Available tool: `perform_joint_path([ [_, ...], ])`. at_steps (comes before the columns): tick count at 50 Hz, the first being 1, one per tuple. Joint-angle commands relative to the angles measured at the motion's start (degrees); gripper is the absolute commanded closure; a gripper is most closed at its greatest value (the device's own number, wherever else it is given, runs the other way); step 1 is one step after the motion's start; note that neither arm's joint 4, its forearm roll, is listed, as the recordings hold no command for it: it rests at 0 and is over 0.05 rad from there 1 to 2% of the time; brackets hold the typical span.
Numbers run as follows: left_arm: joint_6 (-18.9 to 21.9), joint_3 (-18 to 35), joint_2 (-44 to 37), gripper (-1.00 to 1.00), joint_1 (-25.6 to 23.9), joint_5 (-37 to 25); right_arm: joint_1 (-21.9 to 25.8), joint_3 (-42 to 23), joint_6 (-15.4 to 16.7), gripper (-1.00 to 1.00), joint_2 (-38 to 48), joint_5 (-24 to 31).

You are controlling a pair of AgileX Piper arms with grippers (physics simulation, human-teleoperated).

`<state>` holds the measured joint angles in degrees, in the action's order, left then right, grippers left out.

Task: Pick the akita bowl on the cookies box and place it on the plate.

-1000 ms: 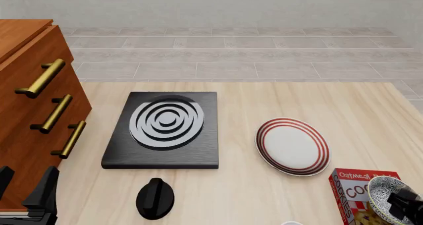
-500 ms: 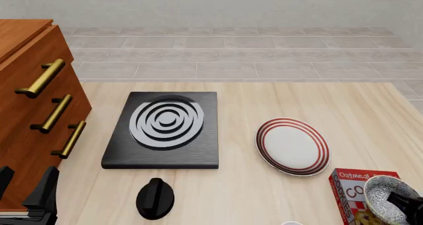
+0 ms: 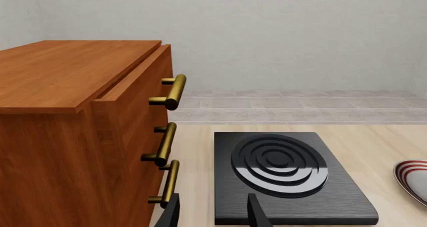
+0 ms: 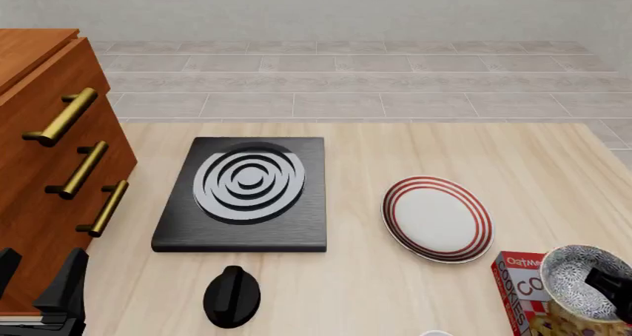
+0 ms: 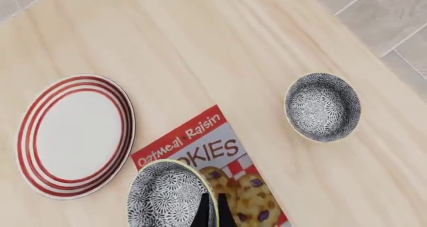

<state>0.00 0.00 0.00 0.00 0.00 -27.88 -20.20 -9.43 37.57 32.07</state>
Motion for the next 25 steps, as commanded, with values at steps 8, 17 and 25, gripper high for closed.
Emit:
perform_joint_path([
  [8,0.0,0.0,0.0,-1.0,0.0,0.0,9.1,-7.4,-6.8,1.0,-3.1,4.3],
  [17,0.0,0.0,0.0,-1.0,0.0,0.0,14.3,-8.8,-13.6,1.0,-0.7,0.4],
  [25,0.0,0.0,0.0,-1.0,0.0,0.0,18.4,-9.1,-17.9,1.0,3.0,-4.6],
])
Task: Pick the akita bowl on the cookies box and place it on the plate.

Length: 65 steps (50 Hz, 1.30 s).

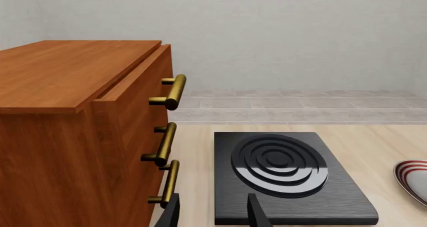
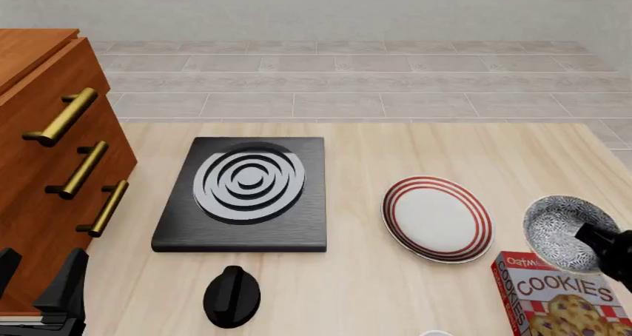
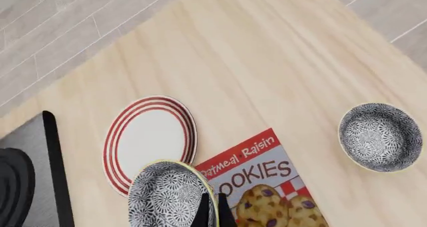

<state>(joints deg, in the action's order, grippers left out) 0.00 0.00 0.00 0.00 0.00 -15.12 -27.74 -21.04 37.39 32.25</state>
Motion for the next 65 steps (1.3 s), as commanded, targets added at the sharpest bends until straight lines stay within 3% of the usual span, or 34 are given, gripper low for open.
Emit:
perform_joint_path([
  [1,0.0,0.0,0.0,-1.0,0.0,0.0,5.6,-1.5,-6.3,1.0,3.2,-4.8],
  [8,0.0,0.0,0.0,-1.0,0.0,0.0,9.2,-1.9,-9.4,1.0,6.6,-9.1],
  [11,0.0,0.0,0.0,-1.0,0.0,0.0,9.5,-4.0,-8.0,1.0,9.2,-10.2],
  [26,0.0,0.0,0.0,-1.0,0.0,0.0,12.2,-7.6,-10.0,1.0,19.9,-17.3],
  [33,0.0,0.0,0.0,-1.0,0.0,0.0,12.6,-8.9,-9.2,1.0,25.8,-20.6],
  [40,0.0,0.0,0.0,-1.0,0.0,0.0,15.0,-9.1,-11.7,1.0,30.5,-24.0],
  [52,0.0,0.0,0.0,-1.0,0.0,0.0,17.7,-10.9,-13.8,1.0,35.5,-26.7],
  [65,0.0,0.0,0.0,-1.0,0.0,0.0,17.3,-12.5,-14.2,1.0,40.0,-28.6],
])
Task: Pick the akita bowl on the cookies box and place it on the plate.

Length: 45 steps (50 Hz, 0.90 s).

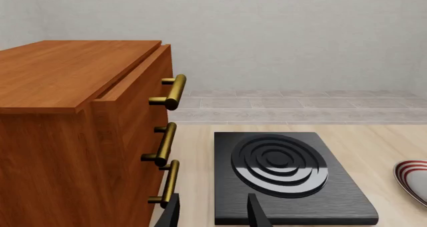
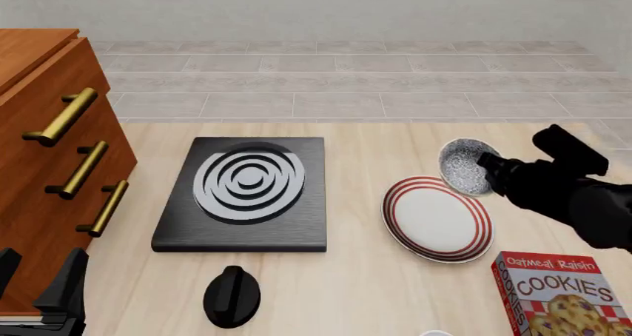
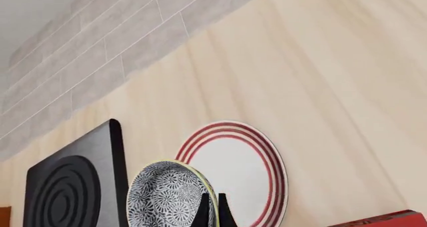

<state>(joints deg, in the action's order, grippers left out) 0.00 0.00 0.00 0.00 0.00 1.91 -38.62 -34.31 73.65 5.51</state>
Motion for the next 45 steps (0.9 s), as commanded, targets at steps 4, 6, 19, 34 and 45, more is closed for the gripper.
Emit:
perform_joint_path([
  [4,0.0,0.0,0.0,-1.0,0.0,0.0,-0.2,-2.1,-1.2,1.0,5.2,-2.6],
  [6,0.0,0.0,0.0,-1.0,0.0,0.0,-0.4,-2.3,-1.2,1.0,6.0,-3.0],
  [19,0.0,0.0,0.0,-1.0,0.0,0.0,-1.5,-3.5,-1.4,1.0,10.6,-5.1],
  [34,0.0,0.0,0.0,-1.0,0.0,0.0,-1.6,-4.5,-1.6,1.0,15.0,-7.0],
  [45,0.0,0.0,0.0,-1.0,0.0,0.0,-3.1,-4.6,-0.9,1.0,17.1,-7.8],
])
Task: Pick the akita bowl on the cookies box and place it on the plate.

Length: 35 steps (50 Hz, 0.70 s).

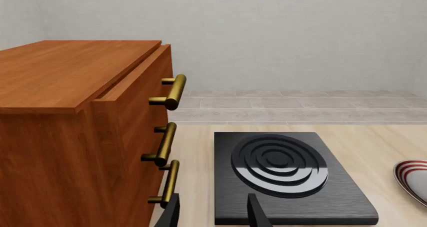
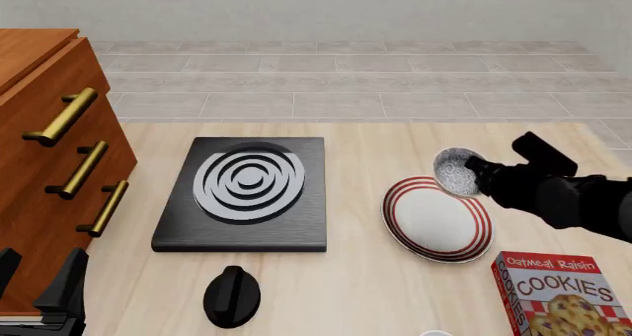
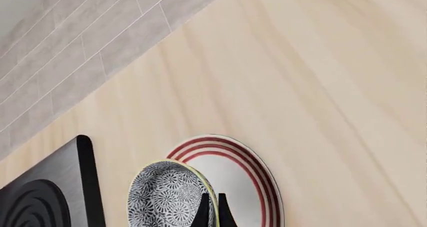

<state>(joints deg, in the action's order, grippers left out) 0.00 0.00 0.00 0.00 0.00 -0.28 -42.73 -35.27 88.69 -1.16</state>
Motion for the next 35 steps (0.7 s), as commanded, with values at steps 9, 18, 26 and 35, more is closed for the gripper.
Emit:
perform_joint_path([
  [9,0.0,0.0,0.0,-1.0,0.0,0.0,-0.6,0.3,-0.4,1.0,4.6,-3.2],
  [18,0.0,0.0,0.0,-1.0,0.0,0.0,-0.9,-0.2,0.1,1.0,7.1,-4.0],
  [26,0.0,0.0,0.0,-1.0,0.0,0.0,-0.7,-0.3,0.2,1.0,8.7,-4.8],
  [35,0.0,0.0,0.0,-1.0,0.0,0.0,-0.4,-0.6,0.5,1.0,10.0,-5.2],
])
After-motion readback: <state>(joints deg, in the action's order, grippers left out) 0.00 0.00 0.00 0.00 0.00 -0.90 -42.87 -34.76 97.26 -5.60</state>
